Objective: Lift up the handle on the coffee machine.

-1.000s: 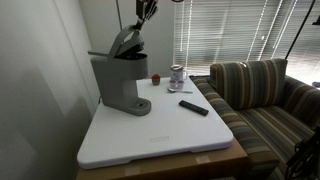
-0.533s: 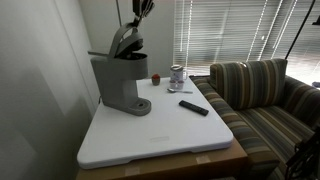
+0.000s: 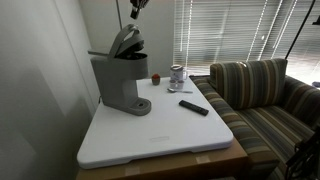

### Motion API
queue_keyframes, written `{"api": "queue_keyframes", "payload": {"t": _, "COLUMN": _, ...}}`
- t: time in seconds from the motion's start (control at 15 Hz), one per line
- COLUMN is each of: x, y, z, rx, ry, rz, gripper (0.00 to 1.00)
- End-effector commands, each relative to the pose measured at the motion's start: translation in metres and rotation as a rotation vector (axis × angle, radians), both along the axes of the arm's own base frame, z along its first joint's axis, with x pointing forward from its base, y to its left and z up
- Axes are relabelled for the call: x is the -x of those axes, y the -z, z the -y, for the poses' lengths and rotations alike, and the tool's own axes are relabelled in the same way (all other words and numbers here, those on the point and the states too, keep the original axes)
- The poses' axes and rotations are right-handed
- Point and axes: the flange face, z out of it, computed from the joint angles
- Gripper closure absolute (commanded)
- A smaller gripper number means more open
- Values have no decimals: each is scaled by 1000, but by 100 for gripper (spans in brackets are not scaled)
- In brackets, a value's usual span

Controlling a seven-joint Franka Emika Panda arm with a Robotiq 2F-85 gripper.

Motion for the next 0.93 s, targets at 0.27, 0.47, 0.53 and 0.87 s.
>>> {"api": "queue_keyframes", "payload": {"t": 0.27, "x": -16, "y": -6, "z": -3, "rx": 10, "ry": -3, "rz": 5, "gripper": 100}}
{"api": "queue_keyframes", "payload": {"t": 0.47, "x": -17, "y": -6, "z": -2, "rx": 6, "ry": 0, "rz": 10, "gripper": 100}}
{"api": "queue_keyframes", "payload": {"t": 0.53, "x": -17, "y": -7, "z": -1, "rx": 5, "ry": 3, "rz": 14, "gripper": 100}}
{"api": "queue_keyframes", "payload": {"t": 0.87, "x": -14, "y": -9, "z": 3, "rx": 2, "ry": 14, "rz": 23, "gripper": 100}}
